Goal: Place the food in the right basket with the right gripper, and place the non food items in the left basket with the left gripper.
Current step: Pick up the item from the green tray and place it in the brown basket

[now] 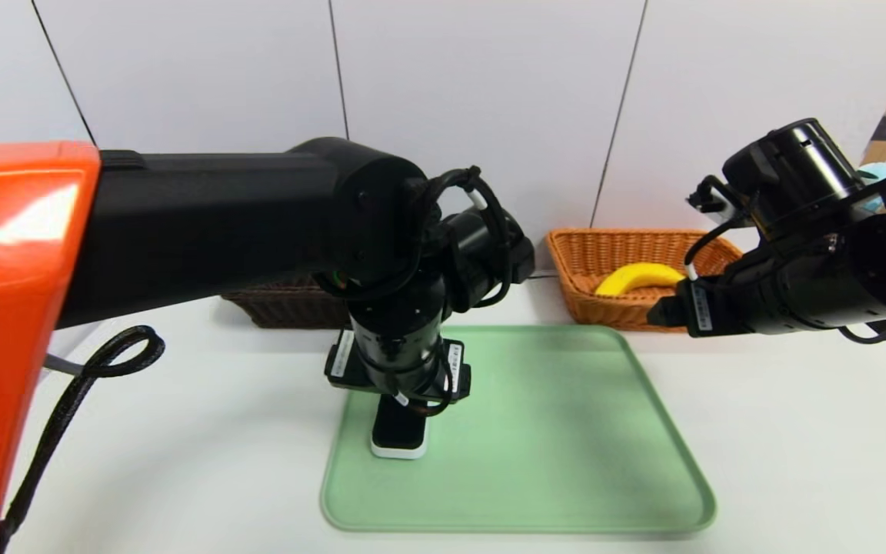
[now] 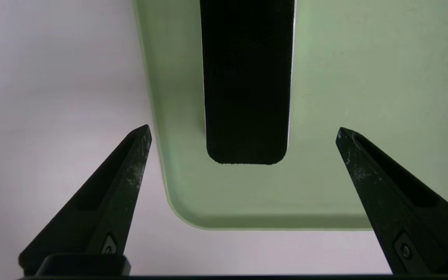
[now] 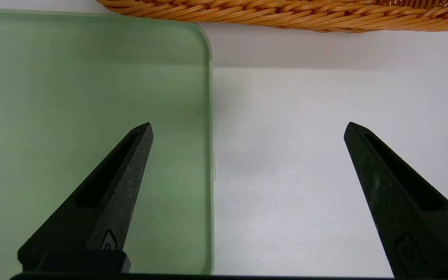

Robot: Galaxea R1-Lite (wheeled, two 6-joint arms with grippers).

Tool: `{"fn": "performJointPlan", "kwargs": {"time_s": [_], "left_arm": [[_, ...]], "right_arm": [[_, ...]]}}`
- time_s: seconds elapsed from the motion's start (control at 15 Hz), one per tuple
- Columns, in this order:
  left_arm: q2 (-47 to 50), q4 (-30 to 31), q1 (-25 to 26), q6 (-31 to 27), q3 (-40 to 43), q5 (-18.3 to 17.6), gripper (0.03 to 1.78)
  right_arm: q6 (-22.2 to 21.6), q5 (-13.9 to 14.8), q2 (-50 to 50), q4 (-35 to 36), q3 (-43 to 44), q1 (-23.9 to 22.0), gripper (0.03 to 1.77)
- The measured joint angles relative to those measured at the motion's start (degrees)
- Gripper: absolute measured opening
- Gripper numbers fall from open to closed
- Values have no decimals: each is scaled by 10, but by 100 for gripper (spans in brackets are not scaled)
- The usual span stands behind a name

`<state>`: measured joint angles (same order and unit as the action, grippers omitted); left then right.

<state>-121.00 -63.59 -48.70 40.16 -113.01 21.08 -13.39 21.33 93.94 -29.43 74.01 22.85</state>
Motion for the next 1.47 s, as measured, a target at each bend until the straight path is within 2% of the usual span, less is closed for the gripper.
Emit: {"fn": "performJointPlan", "kwargs": {"time_s": [0.2, 0.8, 1.2, 1.4, 1.47], "left_arm": [[-18, 2, 8, 18, -1, -15, 169], [-58, 32, 33, 17, -2, -17, 169], [-78, 51, 45, 18, -2, -34, 169], [-81, 54, 45, 17, -2, -35, 169], [-81, 54, 45, 17, -2, -38, 160]], "right_arm": [[0, -4, 5, 4, 1, 0, 169], [0, -19, 10, 5, 3, -1, 169], [0, -22, 14, 7, 4, -5, 170], [1, -25, 19, 32, 4, -6, 170], [2, -25, 21, 33, 4, -6, 170]]}}
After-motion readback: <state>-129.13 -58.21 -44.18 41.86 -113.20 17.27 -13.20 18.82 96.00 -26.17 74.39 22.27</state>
